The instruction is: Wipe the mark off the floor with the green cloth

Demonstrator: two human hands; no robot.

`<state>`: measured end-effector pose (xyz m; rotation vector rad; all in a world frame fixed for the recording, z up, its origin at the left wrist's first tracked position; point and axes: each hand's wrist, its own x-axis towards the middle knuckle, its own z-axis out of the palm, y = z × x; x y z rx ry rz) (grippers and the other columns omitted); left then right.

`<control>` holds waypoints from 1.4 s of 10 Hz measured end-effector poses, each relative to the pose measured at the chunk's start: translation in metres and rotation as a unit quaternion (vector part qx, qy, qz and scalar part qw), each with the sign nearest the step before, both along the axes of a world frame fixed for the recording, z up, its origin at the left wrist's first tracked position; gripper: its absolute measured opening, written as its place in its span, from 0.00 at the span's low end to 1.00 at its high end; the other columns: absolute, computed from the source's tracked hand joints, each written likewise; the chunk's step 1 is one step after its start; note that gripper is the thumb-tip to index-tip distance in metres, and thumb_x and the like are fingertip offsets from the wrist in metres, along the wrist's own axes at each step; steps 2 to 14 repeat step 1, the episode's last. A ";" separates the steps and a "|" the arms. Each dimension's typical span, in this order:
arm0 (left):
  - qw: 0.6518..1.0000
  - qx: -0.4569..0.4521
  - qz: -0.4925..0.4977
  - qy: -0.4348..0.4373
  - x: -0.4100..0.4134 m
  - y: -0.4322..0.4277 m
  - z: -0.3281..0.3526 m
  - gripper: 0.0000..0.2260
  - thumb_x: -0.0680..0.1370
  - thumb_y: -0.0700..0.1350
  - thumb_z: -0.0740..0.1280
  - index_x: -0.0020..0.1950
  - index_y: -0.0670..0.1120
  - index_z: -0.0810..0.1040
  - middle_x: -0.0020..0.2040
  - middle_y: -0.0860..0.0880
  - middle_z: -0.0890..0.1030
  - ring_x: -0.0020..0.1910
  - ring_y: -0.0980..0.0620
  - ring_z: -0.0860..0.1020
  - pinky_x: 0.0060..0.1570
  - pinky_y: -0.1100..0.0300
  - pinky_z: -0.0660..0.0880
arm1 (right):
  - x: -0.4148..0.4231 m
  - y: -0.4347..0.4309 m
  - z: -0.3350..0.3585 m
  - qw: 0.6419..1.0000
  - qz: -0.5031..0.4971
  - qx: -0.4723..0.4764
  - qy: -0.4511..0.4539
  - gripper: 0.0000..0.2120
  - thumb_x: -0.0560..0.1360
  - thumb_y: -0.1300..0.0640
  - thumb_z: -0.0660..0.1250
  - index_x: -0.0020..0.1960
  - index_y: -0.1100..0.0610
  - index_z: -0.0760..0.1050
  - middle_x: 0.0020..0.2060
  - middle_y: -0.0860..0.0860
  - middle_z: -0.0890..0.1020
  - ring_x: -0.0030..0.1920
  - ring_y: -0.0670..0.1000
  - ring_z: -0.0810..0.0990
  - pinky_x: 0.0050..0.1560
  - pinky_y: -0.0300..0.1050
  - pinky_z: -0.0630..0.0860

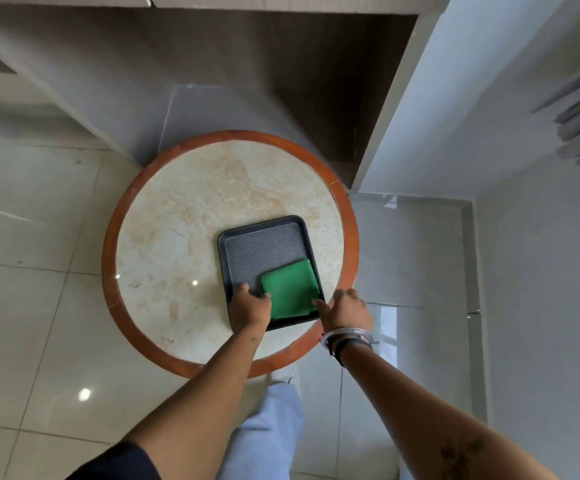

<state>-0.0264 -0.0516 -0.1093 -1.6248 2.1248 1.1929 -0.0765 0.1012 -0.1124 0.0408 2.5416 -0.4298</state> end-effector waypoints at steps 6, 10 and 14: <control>0.998 -0.065 -0.023 -0.015 0.008 0.003 0.028 0.17 0.76 0.44 0.68 0.63 0.40 0.74 0.61 0.39 0.80 0.58 0.37 0.79 0.54 0.47 0.77 | 0.004 0.025 0.033 0.992 -0.086 -0.085 0.019 0.13 0.74 0.47 0.69 0.50 0.56 0.80 0.51 0.56 0.81 0.44 0.54 0.80 0.41 0.42 0.72; 0.998 -0.065 -0.023 -0.015 0.008 0.003 0.028 0.17 0.76 0.44 0.68 0.63 0.40 0.74 0.61 0.39 0.80 0.58 0.37 0.79 0.54 0.47 0.77 | 0.004 0.025 0.033 0.992 -0.086 -0.085 0.019 0.13 0.74 0.47 0.69 0.50 0.56 0.80 0.51 0.56 0.81 0.44 0.54 0.80 0.41 0.42 0.72; 0.998 -0.065 -0.023 -0.015 0.008 0.003 0.028 0.17 0.76 0.44 0.68 0.63 0.40 0.74 0.61 0.39 0.80 0.58 0.37 0.79 0.54 0.47 0.77 | 0.004 0.025 0.033 0.992 -0.086 -0.085 0.019 0.13 0.74 0.47 0.69 0.50 0.56 0.80 0.51 0.56 0.81 0.44 0.54 0.80 0.41 0.42 0.72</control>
